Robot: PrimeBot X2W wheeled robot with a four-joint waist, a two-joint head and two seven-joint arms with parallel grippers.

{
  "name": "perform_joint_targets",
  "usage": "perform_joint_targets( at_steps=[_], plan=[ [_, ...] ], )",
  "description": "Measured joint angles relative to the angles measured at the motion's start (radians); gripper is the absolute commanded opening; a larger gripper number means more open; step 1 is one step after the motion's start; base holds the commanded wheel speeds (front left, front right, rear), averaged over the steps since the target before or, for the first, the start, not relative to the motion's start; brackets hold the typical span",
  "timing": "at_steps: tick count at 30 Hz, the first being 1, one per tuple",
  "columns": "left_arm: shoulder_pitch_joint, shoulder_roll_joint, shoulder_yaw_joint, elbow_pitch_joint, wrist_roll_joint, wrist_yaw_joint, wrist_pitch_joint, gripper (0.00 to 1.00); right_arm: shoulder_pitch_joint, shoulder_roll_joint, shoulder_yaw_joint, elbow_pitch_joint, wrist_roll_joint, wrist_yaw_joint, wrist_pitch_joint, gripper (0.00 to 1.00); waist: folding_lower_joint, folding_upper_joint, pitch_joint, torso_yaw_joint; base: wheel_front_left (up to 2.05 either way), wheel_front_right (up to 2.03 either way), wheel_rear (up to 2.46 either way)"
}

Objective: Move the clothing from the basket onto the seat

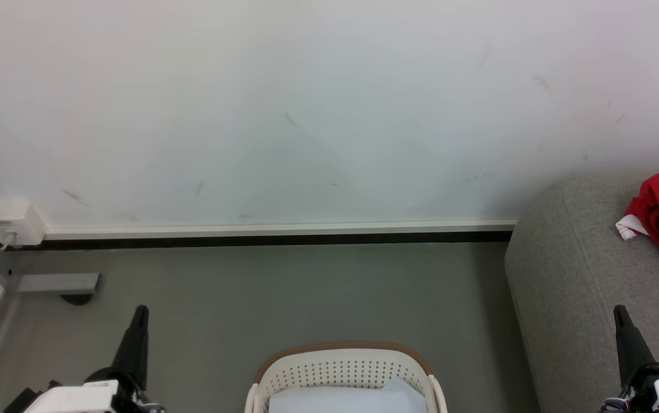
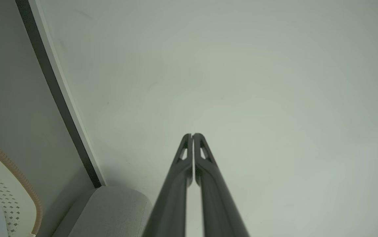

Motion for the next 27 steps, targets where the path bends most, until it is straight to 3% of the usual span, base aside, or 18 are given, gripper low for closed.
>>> perform_joint_targets(
  at_steps=[27],
  plan=[
    [0.0, 0.0, 0.0, 0.0, 0.0, 0.0, 0.0, 0.0, 0.0, 0.0, 0.0, 0.0, 0.0, 0.0, 0.0, 0.0, 0.0, 0.0, 0.0, 0.0, 0.0, 0.0, 0.0]
  ],
)
